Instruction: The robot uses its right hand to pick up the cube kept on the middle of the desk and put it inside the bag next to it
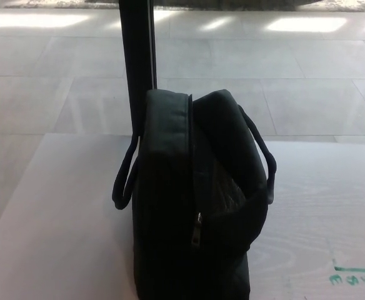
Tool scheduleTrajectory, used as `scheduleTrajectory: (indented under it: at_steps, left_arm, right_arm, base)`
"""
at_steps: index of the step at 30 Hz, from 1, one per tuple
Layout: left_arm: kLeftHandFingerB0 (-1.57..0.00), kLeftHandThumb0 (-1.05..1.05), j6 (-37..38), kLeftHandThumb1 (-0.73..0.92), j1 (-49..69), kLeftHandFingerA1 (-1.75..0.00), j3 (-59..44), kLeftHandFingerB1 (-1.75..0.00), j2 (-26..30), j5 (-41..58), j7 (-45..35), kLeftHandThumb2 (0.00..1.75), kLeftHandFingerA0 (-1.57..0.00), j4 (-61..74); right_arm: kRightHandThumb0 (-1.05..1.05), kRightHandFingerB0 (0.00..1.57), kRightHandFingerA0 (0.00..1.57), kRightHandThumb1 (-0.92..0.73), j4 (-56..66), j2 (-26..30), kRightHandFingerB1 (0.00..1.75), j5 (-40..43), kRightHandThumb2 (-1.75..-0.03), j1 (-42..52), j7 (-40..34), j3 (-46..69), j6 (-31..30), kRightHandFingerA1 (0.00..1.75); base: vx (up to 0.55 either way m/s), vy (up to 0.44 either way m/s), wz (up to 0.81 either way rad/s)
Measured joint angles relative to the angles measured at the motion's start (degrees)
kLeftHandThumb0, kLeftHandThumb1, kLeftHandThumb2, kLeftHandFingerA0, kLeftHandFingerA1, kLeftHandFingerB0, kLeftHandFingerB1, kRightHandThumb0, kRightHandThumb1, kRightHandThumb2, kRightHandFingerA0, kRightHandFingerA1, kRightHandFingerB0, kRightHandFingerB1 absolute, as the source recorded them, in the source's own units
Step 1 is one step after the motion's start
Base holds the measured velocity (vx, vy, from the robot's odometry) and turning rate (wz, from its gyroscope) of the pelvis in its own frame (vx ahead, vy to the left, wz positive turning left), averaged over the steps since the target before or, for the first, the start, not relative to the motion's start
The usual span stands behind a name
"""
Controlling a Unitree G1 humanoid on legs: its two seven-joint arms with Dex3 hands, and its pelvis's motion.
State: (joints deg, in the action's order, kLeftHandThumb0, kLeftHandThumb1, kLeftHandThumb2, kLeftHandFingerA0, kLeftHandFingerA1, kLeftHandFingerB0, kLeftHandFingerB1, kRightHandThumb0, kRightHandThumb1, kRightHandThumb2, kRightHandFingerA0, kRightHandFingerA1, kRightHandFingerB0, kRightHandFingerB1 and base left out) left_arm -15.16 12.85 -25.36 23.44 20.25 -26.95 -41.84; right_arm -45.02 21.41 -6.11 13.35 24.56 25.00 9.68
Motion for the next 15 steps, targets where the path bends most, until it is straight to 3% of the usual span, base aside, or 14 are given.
scheduleTrajectory:
  at_steps: [8,12,13,15]
  left_arm:
    - [-0.44,-0.63,6.1,0.69,-3.8,-0.54,1.8,-0.38,2.1,-2.2,-0.1,0.61,-0.44,-10.8]
    - [-0.41,-0.61,7.8,0.71,-4.8,-0.56,1.8,-0.39,2.4,-2.5,-0.1,0.61,-0.42,-11.3]
    - [-0.40,-0.59,8.2,0.74,-4.9,-0.56,1.8,-0.39,2.5,-2.5,-0.2,0.62,-0.42,-11.2]
    - [-0.38,-0.59,8.7,0.74,-4.7,-0.58,1.5,-0.40,2.6,-2.5,-0.5,0.62,-0.40,-10.6]
  right_arm:
    - [-0.72,0.21,0.15,-0.80,2.6,0.1,0.33,2.7,-0.65,2.8,1.5,-1.8,0.8,0.46]
    - [-0.72,0.17,0.21,-0.78,5.9,0.2,0.33,4.3,-0.63,2.9,2.1,-2.3,0.7,0.44]
    - [-0.74,0.10,0.16,-0.61,6.3,0.3,0.45,4.5,-0.95,2.9,2.1,-2.3,0.7,0.52]
    - [-0.73,0.09,0.15,-0.61,7.4,0.5,0.44,4.9,-0.94,3.0,1.7,-2.0,0.8,0.52]
  base:
    - [0.00,0.000,0.00]
    - [0.00,0.000,0.00]
    - [0.00,0.000,0.00]
    - [0.00,0.000,0.00]
